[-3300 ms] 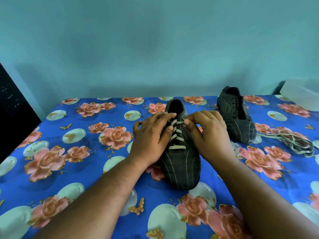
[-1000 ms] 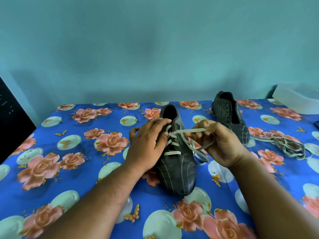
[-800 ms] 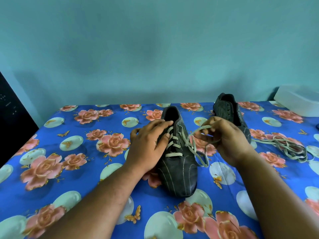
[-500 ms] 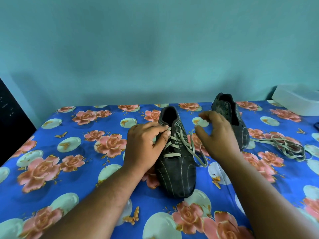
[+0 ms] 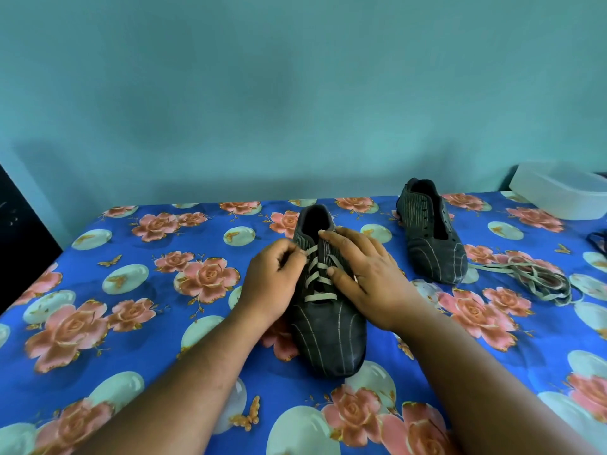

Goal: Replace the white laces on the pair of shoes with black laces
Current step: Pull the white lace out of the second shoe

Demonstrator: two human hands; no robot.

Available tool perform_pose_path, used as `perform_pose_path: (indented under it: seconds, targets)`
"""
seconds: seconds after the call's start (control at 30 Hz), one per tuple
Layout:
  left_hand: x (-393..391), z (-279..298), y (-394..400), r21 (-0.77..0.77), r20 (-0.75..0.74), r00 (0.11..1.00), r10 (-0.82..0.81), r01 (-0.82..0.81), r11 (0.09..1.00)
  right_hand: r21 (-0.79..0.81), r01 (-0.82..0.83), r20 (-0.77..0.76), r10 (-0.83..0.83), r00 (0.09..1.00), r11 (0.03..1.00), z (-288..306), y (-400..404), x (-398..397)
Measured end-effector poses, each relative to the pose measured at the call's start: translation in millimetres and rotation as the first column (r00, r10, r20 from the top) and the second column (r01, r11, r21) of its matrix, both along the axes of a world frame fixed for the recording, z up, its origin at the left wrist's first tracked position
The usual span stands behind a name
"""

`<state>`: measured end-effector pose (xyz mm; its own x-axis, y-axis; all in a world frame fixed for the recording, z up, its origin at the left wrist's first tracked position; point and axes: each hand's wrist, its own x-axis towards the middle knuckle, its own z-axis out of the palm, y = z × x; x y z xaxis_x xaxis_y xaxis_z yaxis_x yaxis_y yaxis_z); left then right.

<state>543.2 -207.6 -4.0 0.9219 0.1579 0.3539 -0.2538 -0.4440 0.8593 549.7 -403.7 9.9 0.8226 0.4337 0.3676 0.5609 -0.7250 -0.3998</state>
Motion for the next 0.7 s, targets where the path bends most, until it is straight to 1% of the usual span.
perform_pose_path:
  seconds: [0.03,0.07,0.13,0.17,0.27,0.33,0.47,0.53,0.57,0.63,0.67,0.7]
  targets:
    - [0.8,1.4,1.5,-0.058,-0.055,0.998,0.0,-0.004,0.998,-0.014,0.006,-0.002,-0.006,1.0,1.0,-0.1,0.7,-0.6]
    - [1.3,2.2,3.5,-0.08,-0.088,0.996,0.003,-0.01,0.997,-0.027,0.01,-0.002,-0.01,1.0,1.0,-0.3,1.2,-0.9]
    - [0.5,1.0,6.7,-0.062,-0.076,0.997,0.008,-0.012,0.998,-0.049,0.017,-0.012,-0.018,1.0,0.999,0.7,1.5,-1.6]
    - [-0.9,0.3,7.1,-0.053,-0.034,0.999,0.0,-0.002,0.999,-0.059,0.017,-0.029,-0.019,0.999,0.998,1.3,1.1,-1.8]
    - [-4.9,-1.8,3.9,-0.024,0.155,0.986,-0.062,0.067,0.997,-0.063,-0.005,-0.053,0.001,0.999,0.998,3.5,-0.4,-3.0]
    - [-3.8,-0.8,1.4,0.038,0.247,0.968,-0.05,0.042,0.998,-0.046,-0.004,-0.056,0.002,0.998,0.999,5.3,0.0,-4.4]
    - [2.4,-2.8,4.5,0.156,0.31,0.951,0.002,-0.053,0.986,-0.013,0.004,-0.038,-0.005,0.999,1.0,5.3,1.3,-4.7]
    - [2.7,-2.6,6.7,0.135,0.289,0.955,0.073,-0.116,0.984,0.003,0.002,-0.029,-0.002,1.0,1.0,4.0,1.1,-3.6]
    - [2.0,-1.8,7.9,0.113,0.247,0.961,0.127,-0.159,0.981,0.013,0.004,-0.033,-0.004,0.999,1.0,3.4,1.1,-3.0]
    - [0.9,-0.8,9.1,0.074,0.086,0.98,0.178,-0.184,0.98,0.023,0.008,-0.037,-0.007,0.999,1.0,2.6,1.1,-2.9]
    - [0.8,-0.8,9.8,0.046,-0.003,0.987,0.159,-0.159,0.986,0.026,0.007,-0.037,-0.006,0.999,1.0,2.5,1.3,-3.3]
    - [0.3,-1.1,10.8,0.016,-0.061,0.99,0.125,-0.124,0.992,0.028,0.007,-0.037,-0.006,0.999,1.0,2.5,1.5,-3.6]
